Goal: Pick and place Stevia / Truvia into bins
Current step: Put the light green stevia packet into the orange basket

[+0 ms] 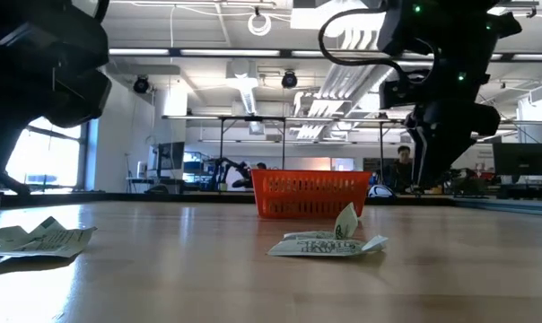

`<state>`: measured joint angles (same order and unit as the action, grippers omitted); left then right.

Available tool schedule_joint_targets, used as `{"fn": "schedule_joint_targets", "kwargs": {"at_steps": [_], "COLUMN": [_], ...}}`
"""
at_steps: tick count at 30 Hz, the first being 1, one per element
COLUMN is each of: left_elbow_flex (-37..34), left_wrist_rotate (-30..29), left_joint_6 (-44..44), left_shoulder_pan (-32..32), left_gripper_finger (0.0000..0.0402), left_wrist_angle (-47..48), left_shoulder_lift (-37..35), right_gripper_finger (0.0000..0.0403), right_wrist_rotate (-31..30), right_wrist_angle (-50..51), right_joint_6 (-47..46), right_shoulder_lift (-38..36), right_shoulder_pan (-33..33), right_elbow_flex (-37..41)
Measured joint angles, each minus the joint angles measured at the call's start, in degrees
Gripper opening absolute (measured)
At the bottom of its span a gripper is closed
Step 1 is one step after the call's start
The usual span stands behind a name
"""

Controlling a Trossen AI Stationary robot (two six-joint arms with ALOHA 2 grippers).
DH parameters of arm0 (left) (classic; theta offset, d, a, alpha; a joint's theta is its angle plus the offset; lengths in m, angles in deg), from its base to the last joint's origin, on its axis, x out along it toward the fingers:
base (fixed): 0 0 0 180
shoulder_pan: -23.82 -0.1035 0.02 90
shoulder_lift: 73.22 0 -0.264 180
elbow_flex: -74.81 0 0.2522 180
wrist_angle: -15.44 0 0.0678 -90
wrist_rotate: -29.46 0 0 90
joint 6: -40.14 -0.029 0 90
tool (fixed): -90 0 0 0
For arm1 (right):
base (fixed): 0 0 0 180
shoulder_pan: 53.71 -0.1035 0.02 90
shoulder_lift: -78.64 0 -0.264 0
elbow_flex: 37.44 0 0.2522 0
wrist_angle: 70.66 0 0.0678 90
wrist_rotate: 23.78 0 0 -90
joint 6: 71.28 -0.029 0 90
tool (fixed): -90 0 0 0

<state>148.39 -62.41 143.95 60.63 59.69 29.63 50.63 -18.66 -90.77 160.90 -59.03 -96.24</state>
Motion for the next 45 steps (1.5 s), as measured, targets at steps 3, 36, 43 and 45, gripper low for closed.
{"fn": "schedule_joint_targets", "kwargs": {"at_steps": [3,36,43,45], "left_elbow_flex": [2.13,9.6,15.97,16.47], "left_wrist_rotate": [-0.54,-9.66,-12.48,-12.75], "left_joint_6": [-0.03,-13.78,-21.1,-22.35], "left_shoulder_pan": [0.0,-12.54,-14.09,-14.17], "left_gripper_finger": [0.0234,0.0137,0.0146,0.0154], "left_wrist_angle": [3.32,24.69,27.45,27.9], "left_shoulder_lift": [1.86,6.18,6.14,6.09], "right_gripper_finger": [0.0218,0.0217,0.0217,0.0217], "right_wrist_rotate": [-0.39,-3.76,-3.38,-3.38], "right_wrist_angle": [-0.51,1.95,3.48,3.44], "right_joint_6": [-0.1,-6.52,-7.64,-7.64], "right_shoulder_lift": [-0.42,-1.16,-1.16,-1.16], "right_shoulder_pan": [0.02,0.07,0.07,0.07], "right_elbow_flex": [0.83,1.82,1.82,1.82]}}
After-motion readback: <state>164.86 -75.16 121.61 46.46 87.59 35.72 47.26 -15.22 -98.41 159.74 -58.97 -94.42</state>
